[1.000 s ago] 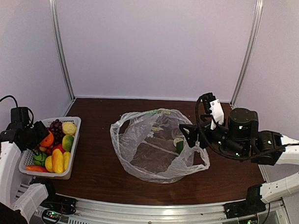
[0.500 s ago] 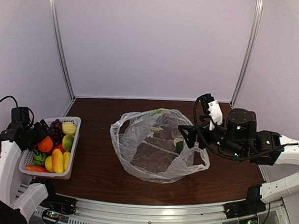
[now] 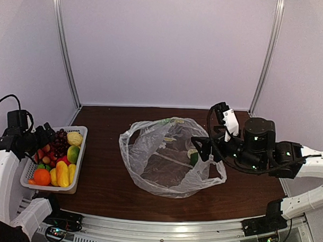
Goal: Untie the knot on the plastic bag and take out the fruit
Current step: Hold the takeout bag at the center of the board.
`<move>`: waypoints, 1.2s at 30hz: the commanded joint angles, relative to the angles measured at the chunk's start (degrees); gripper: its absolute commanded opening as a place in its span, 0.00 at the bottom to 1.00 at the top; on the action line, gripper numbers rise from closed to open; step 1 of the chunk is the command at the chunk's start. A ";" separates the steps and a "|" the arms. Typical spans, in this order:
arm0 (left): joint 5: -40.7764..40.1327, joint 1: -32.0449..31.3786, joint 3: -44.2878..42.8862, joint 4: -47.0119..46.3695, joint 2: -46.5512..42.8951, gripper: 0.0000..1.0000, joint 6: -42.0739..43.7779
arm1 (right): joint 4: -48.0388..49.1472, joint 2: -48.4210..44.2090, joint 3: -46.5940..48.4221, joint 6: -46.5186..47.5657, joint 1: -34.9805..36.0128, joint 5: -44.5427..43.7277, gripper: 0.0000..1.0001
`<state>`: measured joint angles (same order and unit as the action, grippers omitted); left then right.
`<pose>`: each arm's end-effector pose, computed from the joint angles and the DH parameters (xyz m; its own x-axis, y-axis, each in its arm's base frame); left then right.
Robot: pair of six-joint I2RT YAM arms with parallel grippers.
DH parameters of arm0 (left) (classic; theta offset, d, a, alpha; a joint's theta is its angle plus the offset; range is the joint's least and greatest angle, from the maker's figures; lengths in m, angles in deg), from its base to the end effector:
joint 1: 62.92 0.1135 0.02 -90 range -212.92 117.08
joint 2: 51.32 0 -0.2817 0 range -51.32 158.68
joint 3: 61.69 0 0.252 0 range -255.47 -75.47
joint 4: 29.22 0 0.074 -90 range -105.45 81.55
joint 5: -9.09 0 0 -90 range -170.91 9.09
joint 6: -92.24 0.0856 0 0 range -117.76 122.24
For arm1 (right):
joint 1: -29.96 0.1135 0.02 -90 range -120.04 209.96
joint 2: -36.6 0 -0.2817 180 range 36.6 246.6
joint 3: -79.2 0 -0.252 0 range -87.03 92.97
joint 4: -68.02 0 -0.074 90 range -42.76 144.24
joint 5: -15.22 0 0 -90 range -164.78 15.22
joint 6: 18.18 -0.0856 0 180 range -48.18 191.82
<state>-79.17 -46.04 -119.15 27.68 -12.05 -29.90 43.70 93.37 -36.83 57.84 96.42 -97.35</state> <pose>0.1594 0.0457 0.2707 -0.3644 -0.6663 -0.6506 -0.5449 0.7191 -0.4312 0.1347 0.2270 0.3357 -0.2832 -0.0915 -0.9547 -0.6509 0.7494 0.1212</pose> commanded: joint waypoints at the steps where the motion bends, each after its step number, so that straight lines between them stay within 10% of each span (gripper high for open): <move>1: 11.07 0.35 -4.00 -2.60 0.41 0.97 8.77 | -1.24 1.19 1.04 -0.87 -0.27 1.34 1.00; 21: 42.52 -30.01 -9.81 -16.40 13.32 0.95 9.66 | -13.68 8.24 7.50 -4.78 0.10 4.25 0.95; 36: 37.01 -50.63 -16.21 -24.64 31.40 0.98 9.62 | -15.18 17.16 11.98 -5.20 2.16 5.06 0.88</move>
<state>-39.66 -95.61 -132.22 7.12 15.38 -20.81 30.32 109.50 -26.41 53.32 97.93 -93.00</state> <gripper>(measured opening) 0.976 0.890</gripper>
